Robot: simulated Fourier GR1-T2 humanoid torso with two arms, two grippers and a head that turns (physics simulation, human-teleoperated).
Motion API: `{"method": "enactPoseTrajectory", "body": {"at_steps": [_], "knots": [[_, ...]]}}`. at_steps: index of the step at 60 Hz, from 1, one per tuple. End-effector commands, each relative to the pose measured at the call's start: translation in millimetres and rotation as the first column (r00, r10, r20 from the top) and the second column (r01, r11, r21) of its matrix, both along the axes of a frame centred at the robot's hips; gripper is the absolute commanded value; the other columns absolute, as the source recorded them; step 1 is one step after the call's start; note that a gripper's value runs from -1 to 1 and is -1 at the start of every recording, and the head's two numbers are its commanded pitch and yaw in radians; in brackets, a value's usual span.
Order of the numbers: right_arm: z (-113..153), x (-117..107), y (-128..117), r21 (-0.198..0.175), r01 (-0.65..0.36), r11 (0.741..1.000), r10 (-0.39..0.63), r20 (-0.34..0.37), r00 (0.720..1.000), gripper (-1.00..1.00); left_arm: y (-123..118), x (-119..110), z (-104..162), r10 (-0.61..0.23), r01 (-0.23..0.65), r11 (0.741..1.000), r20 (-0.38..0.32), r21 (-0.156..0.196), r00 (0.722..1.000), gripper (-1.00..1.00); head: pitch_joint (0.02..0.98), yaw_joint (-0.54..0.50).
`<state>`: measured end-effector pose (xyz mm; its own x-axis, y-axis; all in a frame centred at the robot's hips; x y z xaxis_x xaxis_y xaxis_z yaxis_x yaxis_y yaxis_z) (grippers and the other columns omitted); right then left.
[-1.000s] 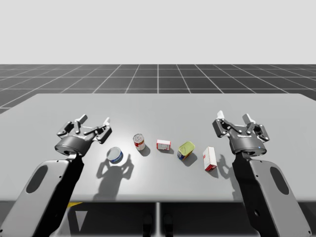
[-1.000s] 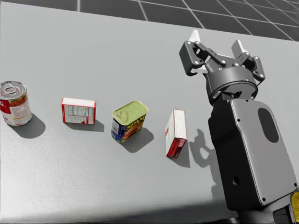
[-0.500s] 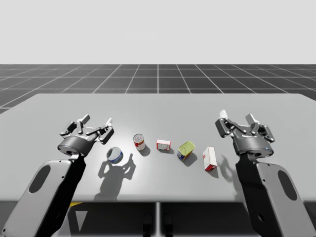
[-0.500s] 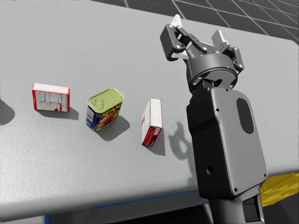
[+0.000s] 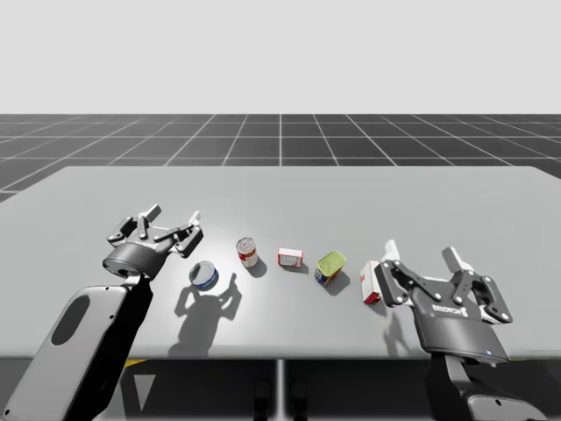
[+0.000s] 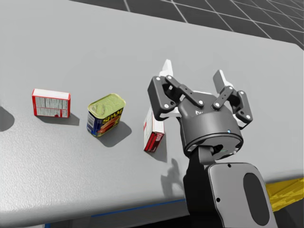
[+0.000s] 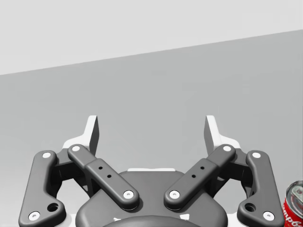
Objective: Pick up the pudding box and lift it.
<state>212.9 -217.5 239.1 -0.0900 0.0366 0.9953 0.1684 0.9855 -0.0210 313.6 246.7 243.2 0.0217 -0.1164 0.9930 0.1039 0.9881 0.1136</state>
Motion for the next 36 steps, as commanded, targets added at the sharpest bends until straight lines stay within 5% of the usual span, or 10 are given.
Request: {"method": "enactPoseTrajectory", "body": {"at_steps": [1, 17, 26, 36], "knots": [[-23, -32, 10, -0.037, -0.015, 0.999, 0.014, -0.032, 0.999, -1.0, 0, -1, 0, 0.002, -0.002, 1.0, -0.001, 0.0, 1.0, -1.0, 0.863, -0.4], [-56, -55, 20, -0.037, -0.026, 0.999, 0.023, -0.079, 0.997, -1.0, -1, -1, -1, 0.005, -0.005, 1.0, -0.004, 0.002, 1.0, -1.0, 0.862, -0.4], [-70, -54, 21, 0.0, -0.021, 1.0, 0.02, -0.111, 0.994, -1.0, -1, -1, -1, 0.005, -0.005, 1.0, -0.005, 0.002, 1.0, -1.0, 0.863, -0.4], [-90, -47, 27, 0.0, -0.03, 1.0, 0.03, -0.151, 0.988, -1.0, -1, -1, -1, 0.006, -0.006, 1.0, -0.006, 0.003, 1.0, -1.0, 0.866, -0.39]]}}
